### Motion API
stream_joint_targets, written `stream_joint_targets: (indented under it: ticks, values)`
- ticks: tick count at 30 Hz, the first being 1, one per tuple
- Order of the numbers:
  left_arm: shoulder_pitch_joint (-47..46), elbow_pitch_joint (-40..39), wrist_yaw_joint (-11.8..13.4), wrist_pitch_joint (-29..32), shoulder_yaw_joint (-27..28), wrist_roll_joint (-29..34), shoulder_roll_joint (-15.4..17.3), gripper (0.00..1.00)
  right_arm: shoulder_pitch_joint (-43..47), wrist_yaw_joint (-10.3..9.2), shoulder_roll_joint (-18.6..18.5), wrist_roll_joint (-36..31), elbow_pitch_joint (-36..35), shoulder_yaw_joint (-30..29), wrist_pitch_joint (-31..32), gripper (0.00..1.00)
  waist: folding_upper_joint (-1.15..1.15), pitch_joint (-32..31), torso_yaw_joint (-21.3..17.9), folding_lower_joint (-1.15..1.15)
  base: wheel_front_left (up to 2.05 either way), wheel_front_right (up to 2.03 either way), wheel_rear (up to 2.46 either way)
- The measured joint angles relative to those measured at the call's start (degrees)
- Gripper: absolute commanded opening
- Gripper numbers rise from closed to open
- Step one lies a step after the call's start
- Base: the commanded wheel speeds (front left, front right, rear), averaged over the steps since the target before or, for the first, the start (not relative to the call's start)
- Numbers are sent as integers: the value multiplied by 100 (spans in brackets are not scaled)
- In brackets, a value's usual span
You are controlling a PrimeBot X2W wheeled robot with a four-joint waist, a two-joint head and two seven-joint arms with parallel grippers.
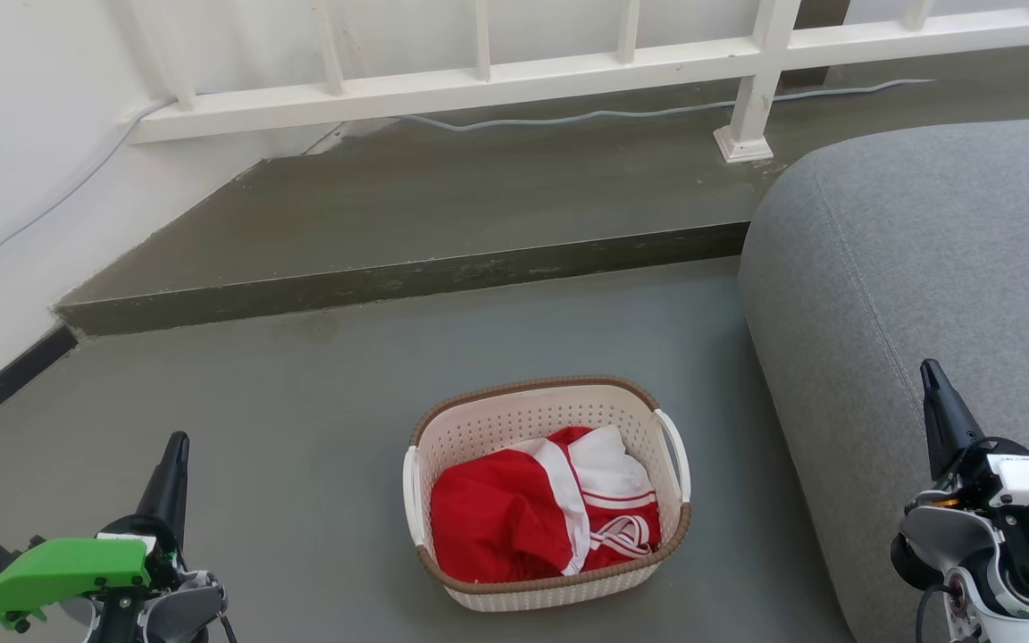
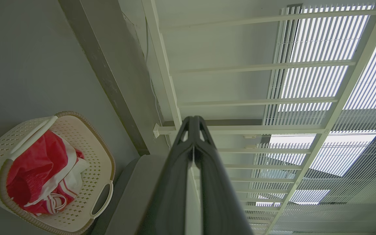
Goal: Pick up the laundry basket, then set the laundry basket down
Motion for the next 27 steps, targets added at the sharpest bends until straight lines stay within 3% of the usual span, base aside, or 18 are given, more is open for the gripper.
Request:
stream_joint_targets:
  ticks: [27]
  values:
    - [-1, -2, 0, 7, 24, 0, -1, 0, 0, 0, 16, -1, -3, -10, 14, 0, 0, 0, 0, 0, 0, 0, 0]
